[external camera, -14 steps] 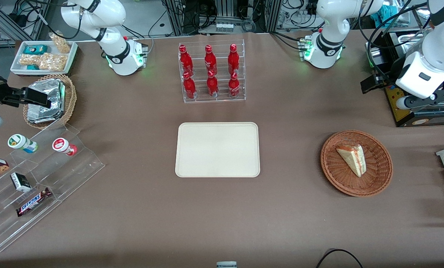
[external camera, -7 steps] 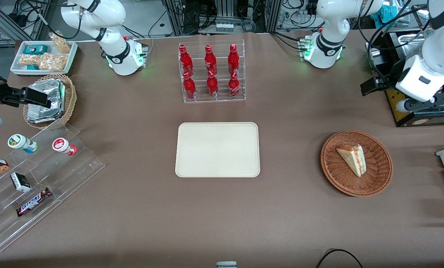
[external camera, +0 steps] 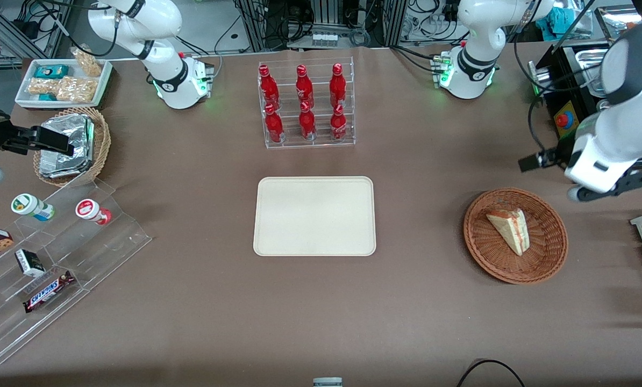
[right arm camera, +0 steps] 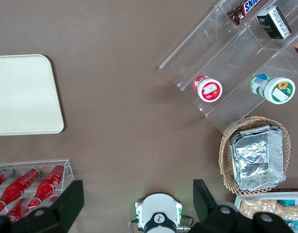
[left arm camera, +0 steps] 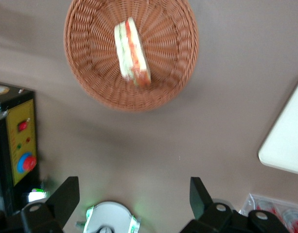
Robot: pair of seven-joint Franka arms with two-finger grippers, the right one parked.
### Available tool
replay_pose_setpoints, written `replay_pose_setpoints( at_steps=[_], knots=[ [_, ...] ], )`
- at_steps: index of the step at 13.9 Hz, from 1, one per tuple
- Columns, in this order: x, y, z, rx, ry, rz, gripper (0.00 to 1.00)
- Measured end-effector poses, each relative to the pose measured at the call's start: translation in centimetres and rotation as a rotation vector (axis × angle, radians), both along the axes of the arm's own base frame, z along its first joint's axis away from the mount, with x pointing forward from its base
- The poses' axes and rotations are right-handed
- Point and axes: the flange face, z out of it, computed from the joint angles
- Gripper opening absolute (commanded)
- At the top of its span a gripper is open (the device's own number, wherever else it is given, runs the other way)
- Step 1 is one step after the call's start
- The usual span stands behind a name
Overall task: Place sandwich from basket to tray
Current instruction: 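Lower the left gripper and close it on the wrapped sandwich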
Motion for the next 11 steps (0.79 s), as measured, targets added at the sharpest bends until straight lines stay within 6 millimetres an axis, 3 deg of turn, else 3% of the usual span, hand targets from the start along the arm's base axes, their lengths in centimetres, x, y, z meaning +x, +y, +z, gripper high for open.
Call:
replay_pose_setpoints(
  at_steps=[6,8,11],
  knots=[
    [0.7,5.0,-11.9,-0.009,-0.144,0.089,1.00],
    [1.1,5.4,-15.5,-0.012,-0.182,0.143,1.00],
    [1.7,5.7,-19.3,-0.014,-0.180,0.206,1.00]
  ],
)
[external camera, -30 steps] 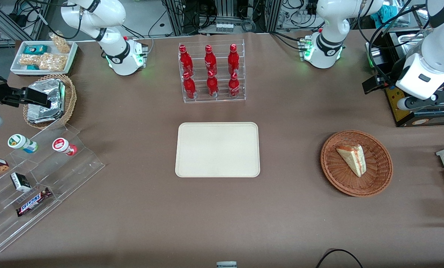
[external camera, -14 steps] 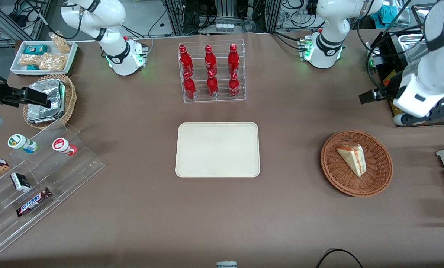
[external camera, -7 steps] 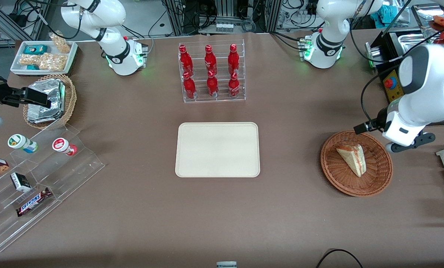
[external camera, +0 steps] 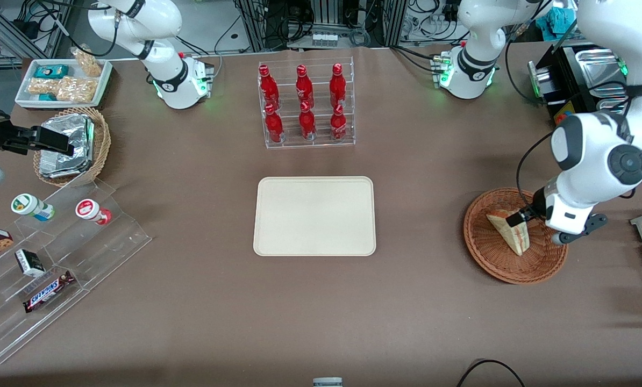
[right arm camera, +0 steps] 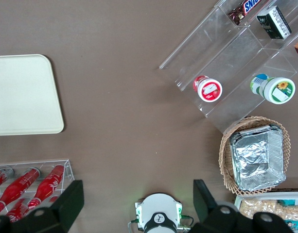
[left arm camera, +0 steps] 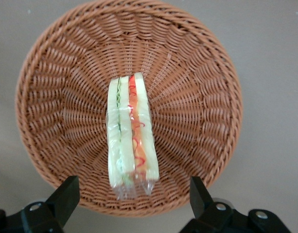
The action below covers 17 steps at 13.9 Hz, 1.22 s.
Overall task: Place sandwich from basket to tray
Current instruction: 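Lower the left gripper and close it on the wrapped sandwich, then lift the sandwich and carry it over the cream tray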
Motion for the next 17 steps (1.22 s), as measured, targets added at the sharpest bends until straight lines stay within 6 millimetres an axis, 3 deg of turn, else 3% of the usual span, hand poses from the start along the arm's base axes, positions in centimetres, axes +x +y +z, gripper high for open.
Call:
replay_pose_setpoints(
  at_steps=[7,10,11,12,15,17],
  knots=[
    [-0.7,0.6,-6.5,-0.011,0.009,0.030,0.98],
    [-1.6,0.9,-8.7,-0.013,0.010,0.038,0.35],
    [-1.6,1.0,-8.7,-0.013,0.009,0.040,0.26],
    [-1.5,1.1,-8.6,-0.012,0.007,0.040,0.20],
    [-1.1,1.1,-7.9,-0.011,0.000,0.040,0.17],
    [-0.3,0.9,-6.2,-0.010,0.025,0.034,0.17]
  ],
)
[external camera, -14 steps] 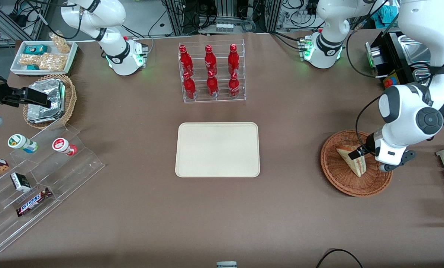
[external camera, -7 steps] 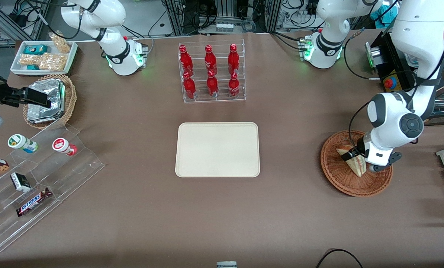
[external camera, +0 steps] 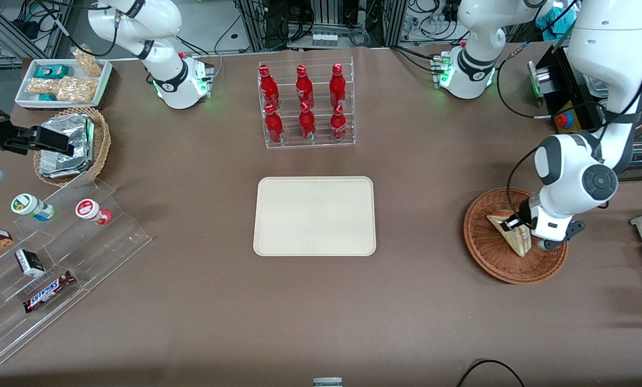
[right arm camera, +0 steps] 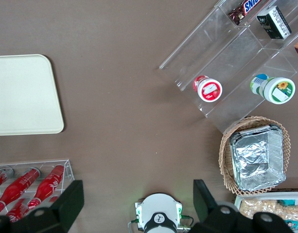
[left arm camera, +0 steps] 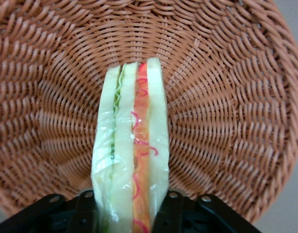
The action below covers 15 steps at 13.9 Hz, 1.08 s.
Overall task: Place sandwich from basket to tray
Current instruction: 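Lift the sandwich and carry it over the cream tray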
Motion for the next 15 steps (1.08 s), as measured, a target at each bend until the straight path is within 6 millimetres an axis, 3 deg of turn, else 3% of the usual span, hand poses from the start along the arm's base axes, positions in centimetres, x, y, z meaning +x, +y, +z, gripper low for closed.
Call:
replay_pose_setpoints(
  at_steps=[2,3,6,9,12,15],
  knots=[
    [0.9,-1.5,3.0,0.002,0.022,-0.030,0.17],
    [1.1,-3.4,4.5,0.004,0.024,-0.062,0.17],
    [0.5,-13.1,6.9,0.009,0.022,-0.222,0.18],
    [-1.7,-22.6,7.2,0.004,0.015,-0.366,0.18],
    [-4.1,-31.1,7.6,-0.004,-0.001,-0.397,0.21],
    [-6.0,-38.4,5.8,-0.007,0.008,-0.423,0.21]
  ],
)
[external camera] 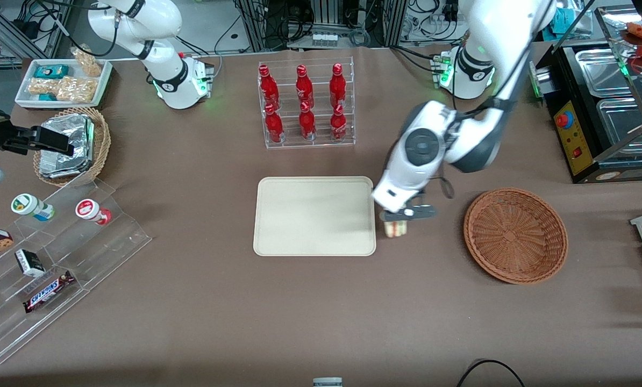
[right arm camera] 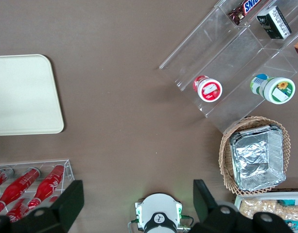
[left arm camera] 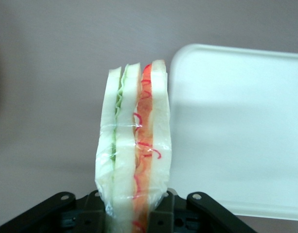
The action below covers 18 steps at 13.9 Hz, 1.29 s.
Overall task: Place sandwich from basket to tray
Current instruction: 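Lift the sandwich and carry it over the cream tray, then lower the sandwich onto the tray and open the left gripper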
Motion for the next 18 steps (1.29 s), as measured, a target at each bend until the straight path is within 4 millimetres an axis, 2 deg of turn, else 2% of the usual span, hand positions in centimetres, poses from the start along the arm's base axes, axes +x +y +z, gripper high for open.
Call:
replay_pose_setpoints(
  at_steps=[3,5,9,11,12,14,15,18],
  knots=[
    [-2.1,-7.2,-3.9,0.004,0.023,-0.022,0.24],
    [-3.2,-11.2,-5.7,-0.004,0.025,-0.037,0.24],
    [-4.2,-16.1,-6.0,-0.031,0.003,-0.022,0.32],
    [-4.7,-17.8,-6.4,-0.036,-0.003,-0.009,0.44],
    [-4.9,-18.4,-6.9,-0.035,-0.002,-0.008,0.56],
    [-4.9,-18.7,-7.8,-0.028,0.004,-0.008,0.94],
    [-4.8,-18.6,-8.2,-0.025,0.005,-0.006,1.00],
    [-4.7,-18.5,-8.4,-0.021,0.006,0.007,1.00]
  ],
)
